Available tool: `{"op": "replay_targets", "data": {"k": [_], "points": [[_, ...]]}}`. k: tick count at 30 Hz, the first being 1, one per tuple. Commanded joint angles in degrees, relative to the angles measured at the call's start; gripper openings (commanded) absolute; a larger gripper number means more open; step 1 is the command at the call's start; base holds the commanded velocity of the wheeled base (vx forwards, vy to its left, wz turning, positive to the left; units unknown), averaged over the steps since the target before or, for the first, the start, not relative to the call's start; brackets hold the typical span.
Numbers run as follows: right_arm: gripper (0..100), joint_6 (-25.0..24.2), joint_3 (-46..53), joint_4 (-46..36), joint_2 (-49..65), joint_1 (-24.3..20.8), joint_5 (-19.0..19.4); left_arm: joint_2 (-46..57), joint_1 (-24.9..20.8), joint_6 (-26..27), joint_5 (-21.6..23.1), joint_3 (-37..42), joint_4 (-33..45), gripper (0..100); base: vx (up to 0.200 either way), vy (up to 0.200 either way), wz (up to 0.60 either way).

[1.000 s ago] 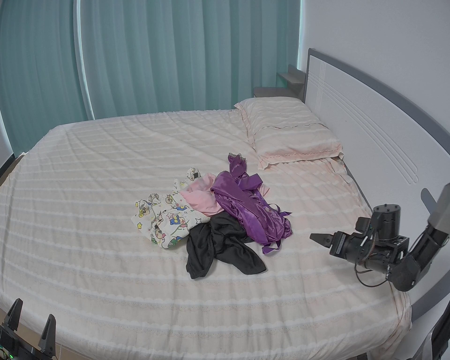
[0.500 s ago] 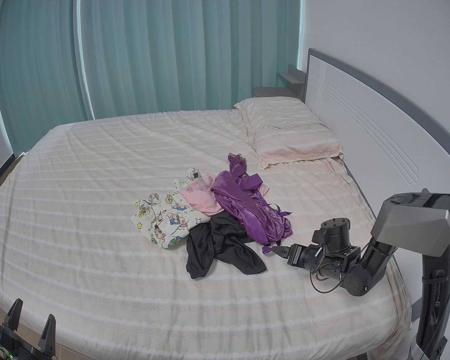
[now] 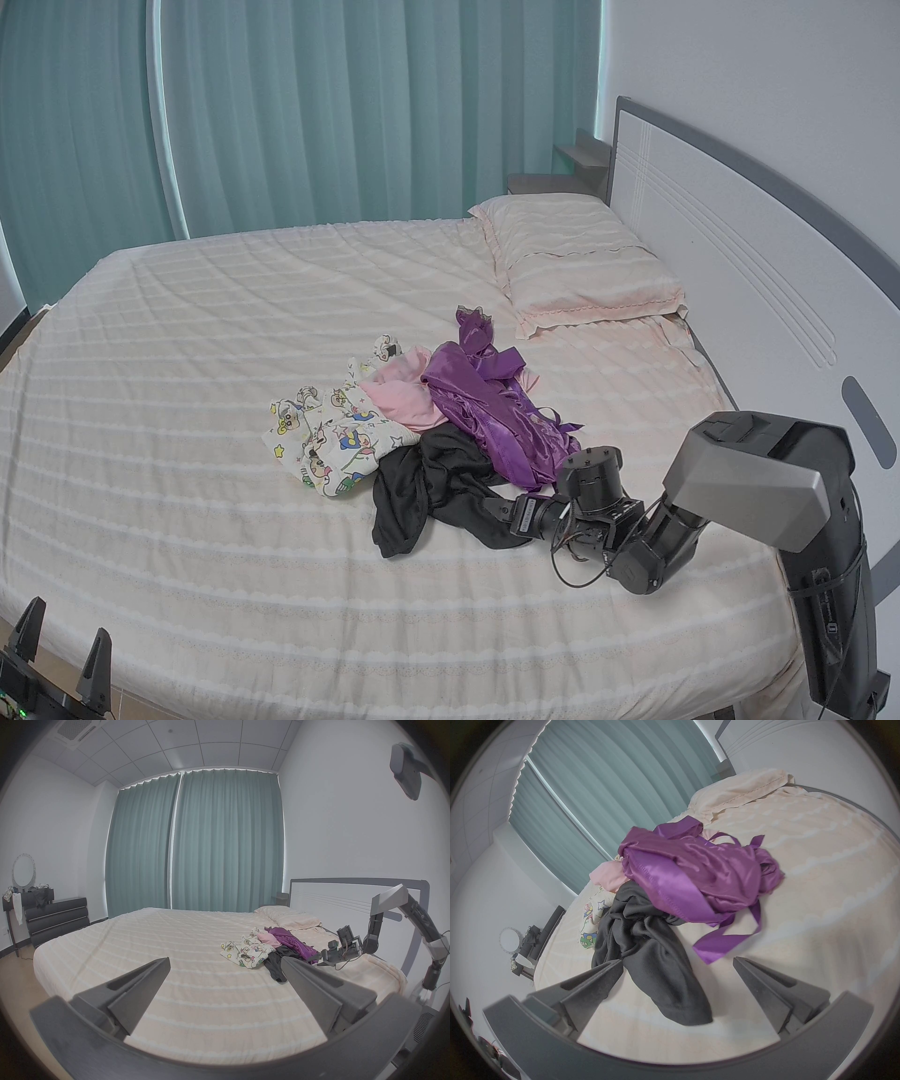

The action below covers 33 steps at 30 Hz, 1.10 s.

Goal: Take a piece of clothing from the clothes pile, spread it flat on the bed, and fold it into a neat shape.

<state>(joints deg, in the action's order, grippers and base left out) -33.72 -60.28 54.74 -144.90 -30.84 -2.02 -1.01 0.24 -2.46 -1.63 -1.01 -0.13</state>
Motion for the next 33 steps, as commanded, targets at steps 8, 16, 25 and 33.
{"op": "replay_targets", "data": {"k": [8, 16, 25, 33], "points": [[100, 0.2, -4.8, -1.1, -5.1, -1.9, 0.0, 1.0, 0.0, 0.2, 0.0, 0.8, 0.0, 100, 0.0, 0.0, 0.0], [0, 0.1, -5.5, -1.0, -5.2, -1.9, 1.9, 1.0, 0.0, 0.4, 0.0, 0.8, 0.0, 100, 0.0, 0.0, 0.0], [0, -6.4, 3.9, 3.6, 2.8, -0.4, 2.6, 1.0, 0.0, 0.7, -0.1, 0.9, 0.0, 100, 0.0, 0.0, 0.0], [0, -9.4, 31.3, 22.6, 17.3, 0.3, 7.4, 1.0, 0.0, 0.9, 0.6, 0.9, -0.2, 100, 0.0, 0.0, 0.0]]}}
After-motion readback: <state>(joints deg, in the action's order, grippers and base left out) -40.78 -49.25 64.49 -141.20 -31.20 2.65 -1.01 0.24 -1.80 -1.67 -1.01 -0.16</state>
